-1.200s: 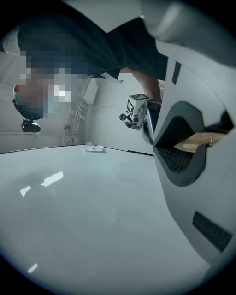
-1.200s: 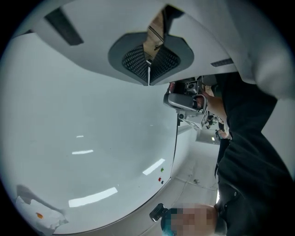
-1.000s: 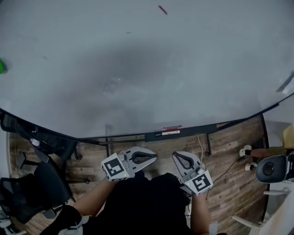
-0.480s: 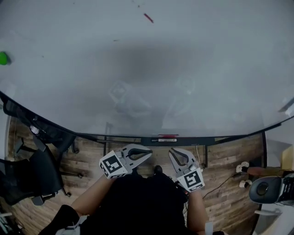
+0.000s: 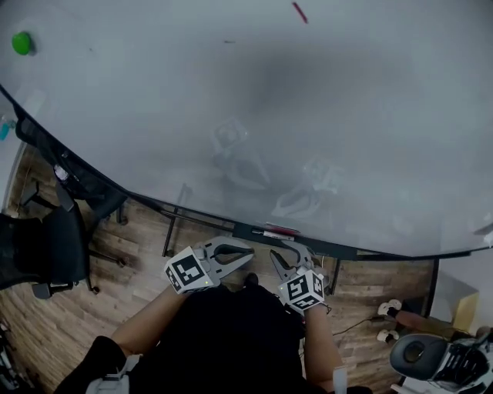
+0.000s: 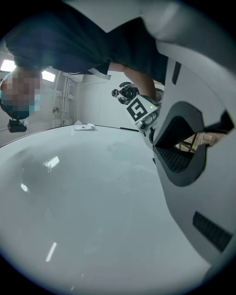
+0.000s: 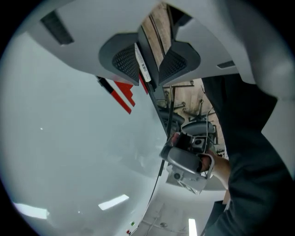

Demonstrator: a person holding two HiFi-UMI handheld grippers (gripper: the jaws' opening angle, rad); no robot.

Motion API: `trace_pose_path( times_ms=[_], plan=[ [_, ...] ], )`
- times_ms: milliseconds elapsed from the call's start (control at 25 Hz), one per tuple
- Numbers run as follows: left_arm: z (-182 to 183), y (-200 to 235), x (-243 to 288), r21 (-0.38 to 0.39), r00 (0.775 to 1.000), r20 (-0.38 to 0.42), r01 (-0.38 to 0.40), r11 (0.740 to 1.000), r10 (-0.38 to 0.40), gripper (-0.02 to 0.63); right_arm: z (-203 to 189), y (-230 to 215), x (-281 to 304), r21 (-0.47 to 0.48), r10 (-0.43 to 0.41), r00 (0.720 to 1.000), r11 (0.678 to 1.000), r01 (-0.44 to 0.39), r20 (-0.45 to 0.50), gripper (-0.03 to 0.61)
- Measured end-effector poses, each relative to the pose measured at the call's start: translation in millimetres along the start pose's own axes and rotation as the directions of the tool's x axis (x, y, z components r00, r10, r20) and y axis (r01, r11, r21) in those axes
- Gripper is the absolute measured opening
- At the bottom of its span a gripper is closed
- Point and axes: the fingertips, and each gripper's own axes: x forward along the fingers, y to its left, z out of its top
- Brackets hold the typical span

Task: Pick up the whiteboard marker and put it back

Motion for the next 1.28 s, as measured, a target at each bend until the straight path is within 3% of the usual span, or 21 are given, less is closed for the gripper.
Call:
trace_pose_path(
  times_ms=[200,440,760,1280],
  plan=[
    [-3,4,-4,-0.009,0.999,0.005,-0.053,0.999,0.053,0.009,-25,-1,24,-0.095,-0.021,0.990,0.995,0.007,-0.140,0.138],
    [-7,3,-12,-0.031,0.997,0.007,-0.081,0.996,0.081,0.009,-35,-3,41,-0.192,-0.067,0.978,0.981,0.028,-0.199,0.126],
    [-16,-3,-15,-0.077,0.997,-0.002,-0.074,0.994,0.074,0.009,-47,-12,55,-0.221,-0.107,0.961,0.974,0.050,-0.256,0.114],
    [-19,-2,-17,-0.086,0.997,-0.017,-0.079,0.993,0.078,0.009,-54,-16,63,-0.237,-0.110,0.951,0.971,0.040,-0.289,0.084]
  ],
)
